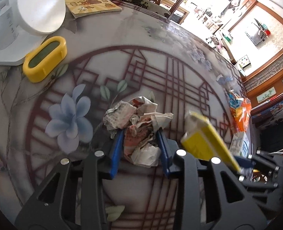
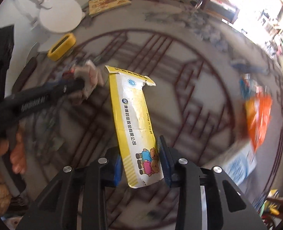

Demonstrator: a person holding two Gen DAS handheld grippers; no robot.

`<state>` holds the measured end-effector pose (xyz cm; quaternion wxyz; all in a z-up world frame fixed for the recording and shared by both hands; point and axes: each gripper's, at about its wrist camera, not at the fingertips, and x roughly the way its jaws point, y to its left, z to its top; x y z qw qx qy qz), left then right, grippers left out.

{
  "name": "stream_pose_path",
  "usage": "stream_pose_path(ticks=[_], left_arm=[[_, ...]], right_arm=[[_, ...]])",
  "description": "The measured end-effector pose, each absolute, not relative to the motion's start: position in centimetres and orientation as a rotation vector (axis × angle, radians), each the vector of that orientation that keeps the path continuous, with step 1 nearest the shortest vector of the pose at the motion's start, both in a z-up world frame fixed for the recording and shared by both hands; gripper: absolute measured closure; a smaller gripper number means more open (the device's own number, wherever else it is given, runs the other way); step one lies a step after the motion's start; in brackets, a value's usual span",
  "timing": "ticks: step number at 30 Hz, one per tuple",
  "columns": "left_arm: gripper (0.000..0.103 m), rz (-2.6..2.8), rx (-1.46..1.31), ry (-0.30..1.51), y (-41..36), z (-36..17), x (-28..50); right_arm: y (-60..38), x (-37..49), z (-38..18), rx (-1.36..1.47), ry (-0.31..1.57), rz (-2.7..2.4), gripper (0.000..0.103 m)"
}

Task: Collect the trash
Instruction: 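Grasp the crumpled newspaper with left tool while right tool grasps the yellow box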

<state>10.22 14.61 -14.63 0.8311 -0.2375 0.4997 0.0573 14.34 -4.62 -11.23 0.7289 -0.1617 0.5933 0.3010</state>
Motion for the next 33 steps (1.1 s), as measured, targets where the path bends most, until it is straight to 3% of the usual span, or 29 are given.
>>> stream_pose_path(ticks=[1, 3, 4, 5, 11, 12, 14, 17, 24, 27, 31, 33], left_arm=[[0.066, 0.12, -0.505, 1.067, 14.6, -14.8, 9.8], [0.059, 0.131, -0.515, 1.08, 15.0, -15.2, 9.2], [0.059, 0.139, -0.525, 1.085, 15.3, -15.4, 8.9], [0.057, 0.142, -0.539, 1.085, 15.5, -15.5, 8.6], [0.053, 0.161, -0.512, 1.083, 15.8, -15.6, 8.7], [0.054, 0.162, -0.507, 1.082, 15.8, -15.6, 8.7], [0.057, 0.168, -0.495, 1.077, 15.7, -15.7, 8.7], [0.063, 0.167, -0.505, 1.071, 15.9, -15.5, 8.4], [0.064, 0.158, -0.495, 1.05, 15.2, -14.1, 7.2], [0.064, 0.144, -0.489, 1.046, 14.4, -13.5, 6.5], [0.064, 0.114, -0.472, 1.036, 12.9, -12.4, 5.4], [0.064, 0.095, -0.454, 1.029, 12.1, -11.8, 4.9]], right_arm=[[-4.8, 14.0, -11.4, -0.358, 1.314, 0.659, 0.066], [-5.1, 13.1, -11.8, -0.336, 1.341, 0.655, 0.054], [-5.1, 12.8, -11.6, -0.321, 1.347, 0.652, 0.038], [-5.1, 12.8, -11.6, -0.302, 1.348, 0.65, 0.031], [-3.5, 13.2, -12.3, -0.301, 1.35, 0.634, 0.032], [-3.1, 13.3, -12.6, -0.304, 1.354, 0.637, 0.033], [-2.6, 13.2, -13.1, -0.304, 1.368, 0.65, 0.057], [-2.4, 12.6, -12.9, -0.303, 1.346, 0.655, 0.058], [-4.1, 10.4, -9.9, -0.21, 1.301, 0.671, 0.06], [-5.0, 9.1, -8.8, -0.172, 1.294, 0.67, 0.07], [-6.2, 7.3, -7.5, -0.118, 1.278, 0.66, 0.096], [-6.8, 6.6, -7.2, -0.107, 1.27, 0.653, 0.1]])
